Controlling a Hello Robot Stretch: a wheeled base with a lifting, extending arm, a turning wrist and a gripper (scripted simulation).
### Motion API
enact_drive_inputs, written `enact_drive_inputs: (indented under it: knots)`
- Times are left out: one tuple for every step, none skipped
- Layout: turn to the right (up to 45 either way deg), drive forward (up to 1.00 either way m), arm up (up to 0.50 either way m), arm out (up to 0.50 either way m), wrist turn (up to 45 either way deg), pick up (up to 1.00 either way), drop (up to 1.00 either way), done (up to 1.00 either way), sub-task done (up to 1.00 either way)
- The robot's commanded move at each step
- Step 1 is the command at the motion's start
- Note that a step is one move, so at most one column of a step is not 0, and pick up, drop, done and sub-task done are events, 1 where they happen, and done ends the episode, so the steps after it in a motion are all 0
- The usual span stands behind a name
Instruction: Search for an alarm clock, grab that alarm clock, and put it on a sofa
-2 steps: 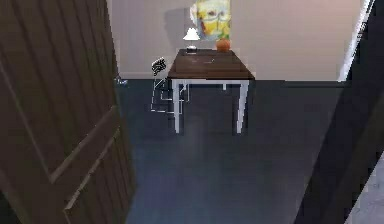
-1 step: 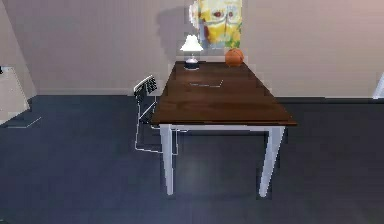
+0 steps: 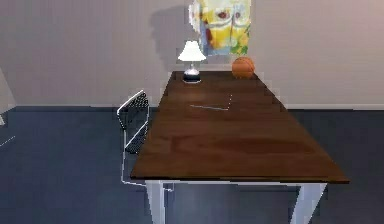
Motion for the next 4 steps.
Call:
enact_drive_inputs:
  knots:
    - [-30.0, 0.0, 0.0, 0.0, 0.0, 0.0, 0.0, 0.0, 0.0]
    - [0.0, 0.4, 0.0, 0.0, 0.0, 0.0, 0.0, 0.0, 0.0]
    - [-18.0, 0.0, 0.0, 0.0, 0.0, 0.0, 0.0, 0.0, 0.0]
    - [0.0, 1.0, 0.0, 0.0, 0.0, 0.0, 0.0, 0.0, 0.0]
